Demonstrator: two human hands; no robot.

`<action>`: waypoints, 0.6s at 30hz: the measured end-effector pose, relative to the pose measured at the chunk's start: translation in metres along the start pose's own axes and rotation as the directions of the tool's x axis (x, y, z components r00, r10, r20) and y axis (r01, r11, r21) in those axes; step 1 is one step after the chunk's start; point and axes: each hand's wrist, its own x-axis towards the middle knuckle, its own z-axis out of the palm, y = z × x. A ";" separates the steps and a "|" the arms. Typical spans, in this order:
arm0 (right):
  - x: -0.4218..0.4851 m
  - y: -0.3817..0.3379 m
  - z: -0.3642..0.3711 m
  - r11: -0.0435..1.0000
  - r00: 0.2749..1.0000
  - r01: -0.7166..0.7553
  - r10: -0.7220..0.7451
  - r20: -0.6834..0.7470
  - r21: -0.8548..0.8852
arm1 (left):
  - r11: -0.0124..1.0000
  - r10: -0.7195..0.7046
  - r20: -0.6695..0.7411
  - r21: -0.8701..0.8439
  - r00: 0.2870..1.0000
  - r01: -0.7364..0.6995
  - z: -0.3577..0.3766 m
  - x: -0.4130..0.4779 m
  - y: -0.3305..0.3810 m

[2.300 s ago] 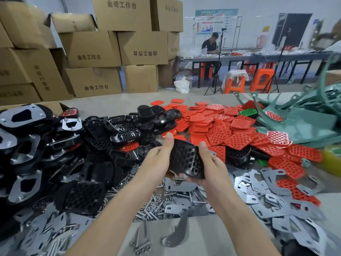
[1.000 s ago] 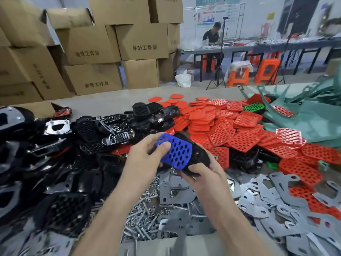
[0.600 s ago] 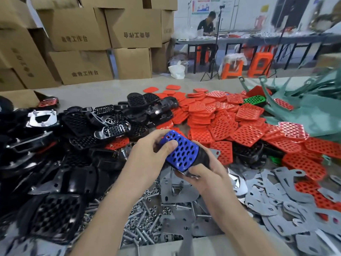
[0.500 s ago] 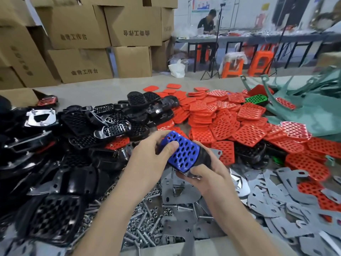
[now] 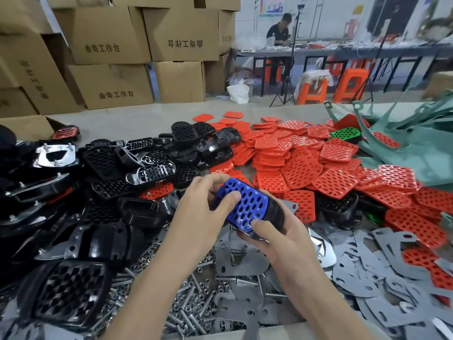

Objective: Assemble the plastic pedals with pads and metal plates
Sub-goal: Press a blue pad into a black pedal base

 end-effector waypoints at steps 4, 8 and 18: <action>-0.001 -0.004 0.002 0.999 1.000 -0.019 0.019 -0.010 0.042 | 0.996 -0.042 0.036 -0.080 0.998 0.045 -0.002 0.000 -0.001; 0.000 -0.005 0.002 0.988 0.996 -0.062 0.070 -0.054 0.140 | 0.935 -0.161 0.036 -0.314 0.986 0.164 -0.017 0.005 -0.004; -0.001 -0.015 0.000 0.942 0.973 -0.070 0.137 -0.184 0.329 | 0.192 -0.503 0.466 -0.761 0.728 0.620 -0.013 0.012 0.006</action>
